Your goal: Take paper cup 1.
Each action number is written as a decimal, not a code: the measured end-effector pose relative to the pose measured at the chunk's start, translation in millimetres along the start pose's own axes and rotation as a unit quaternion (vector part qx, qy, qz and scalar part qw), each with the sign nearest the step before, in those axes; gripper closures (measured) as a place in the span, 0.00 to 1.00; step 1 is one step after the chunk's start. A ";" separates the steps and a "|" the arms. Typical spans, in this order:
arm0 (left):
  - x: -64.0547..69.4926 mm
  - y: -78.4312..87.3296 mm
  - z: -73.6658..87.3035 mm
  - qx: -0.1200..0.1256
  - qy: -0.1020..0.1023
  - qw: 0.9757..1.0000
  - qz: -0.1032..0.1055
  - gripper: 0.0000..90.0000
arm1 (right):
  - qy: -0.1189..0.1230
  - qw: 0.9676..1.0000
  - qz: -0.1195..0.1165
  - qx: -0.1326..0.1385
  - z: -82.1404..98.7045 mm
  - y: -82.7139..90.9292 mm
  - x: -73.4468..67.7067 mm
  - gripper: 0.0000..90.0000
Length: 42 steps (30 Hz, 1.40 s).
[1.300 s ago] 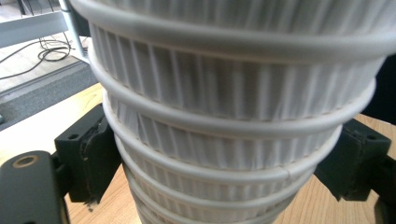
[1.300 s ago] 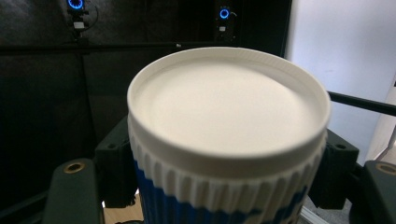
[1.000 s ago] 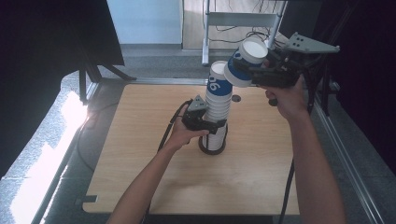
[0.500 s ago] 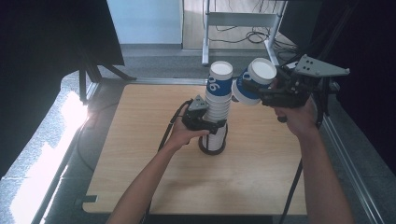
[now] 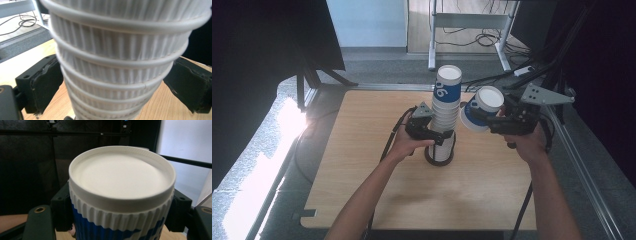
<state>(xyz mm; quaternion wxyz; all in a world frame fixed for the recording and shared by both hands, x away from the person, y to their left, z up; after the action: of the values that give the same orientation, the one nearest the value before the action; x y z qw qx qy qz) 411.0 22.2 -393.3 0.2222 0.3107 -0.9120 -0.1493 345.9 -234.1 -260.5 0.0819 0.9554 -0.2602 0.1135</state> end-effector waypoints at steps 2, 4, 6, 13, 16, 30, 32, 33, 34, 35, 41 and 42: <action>-0.4 1.4 0.2 0.000 0.001 1.000 0.002 0.04 | -0.001 1.000 -0.001 -0.001 3.2 0.2 -1.4 0.29; -1.2 4.3 0.8 0.001 0.000 1.000 0.002 0.04 | -0.002 1.000 -0.002 -0.003 8.9 0.3 -3.9 0.29; -1.5 7.4 2.0 0.000 0.001 1.000 0.003 0.04 | -0.002 1.000 -0.001 -0.010 15.3 0.5 -7.5 0.29; 7.0 22.9 10.4 0.008 -0.015 1.000 -0.004 0.06 | 0.000 1.000 -0.009 -0.017 25.9 2.2 -18.4 0.29; 9.5 32.2 17.2 0.012 -0.021 1.000 -0.005 0.06 | 0.001 1.000 -0.011 -0.020 35.1 3.7 -26.9 0.29; 10.4 73.9 64.8 0.040 0.018 0.999 -0.003 0.08 | -0.005 0.999 -0.021 -0.036 88.3 -6.1 -59.5 0.29; 10.9 79.0 70.4 0.045 0.019 0.999 -0.003 0.09 | -0.005 0.999 -0.017 -0.042 93.8 -7.2 -64.7 0.29; 11.3 82.5 74.5 0.048 0.021 0.999 0.000 0.09 | -0.007 0.999 -0.019 -0.041 96.1 -7.2 -66.9 0.29; 12.4 87.4 81.3 0.048 0.020 0.999 0.005 0.09 | -0.010 0.999 -0.023 -0.041 103.3 -7.4 -73.4 0.29; 13.5 88.8 84.9 0.047 0.021 0.999 0.005 0.09 | -0.009 0.999 -0.023 -0.045 106.6 -7.6 -76.4 0.29; 18.3 97.1 100.9 0.047 0.030 0.998 0.018 0.09 | -0.027 0.999 -0.026 -0.039 124.3 -8.3 -89.8 0.29; 19.6 100.9 105.6 0.052 0.032 0.998 0.023 0.09 | -0.035 0.998 -0.031 -0.038 131.8 -9.3 -96.1 0.29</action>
<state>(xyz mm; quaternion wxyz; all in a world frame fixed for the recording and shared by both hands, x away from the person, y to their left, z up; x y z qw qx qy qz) 294.1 100.9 -436.2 0.2385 0.3052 -0.9179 -0.0859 293.0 -208.6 -413.0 0.1125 0.9627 -0.2370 0.0669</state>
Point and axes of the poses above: each handheld gripper's, and its own axes: y roughly backward along the jaws, z roughly out of its underside, x roughly to its right, the point moved 1 cm from there along -y, roughly forward along the jaws, and after that the axes turned 15 degrees about y, right-handed, at the moved point
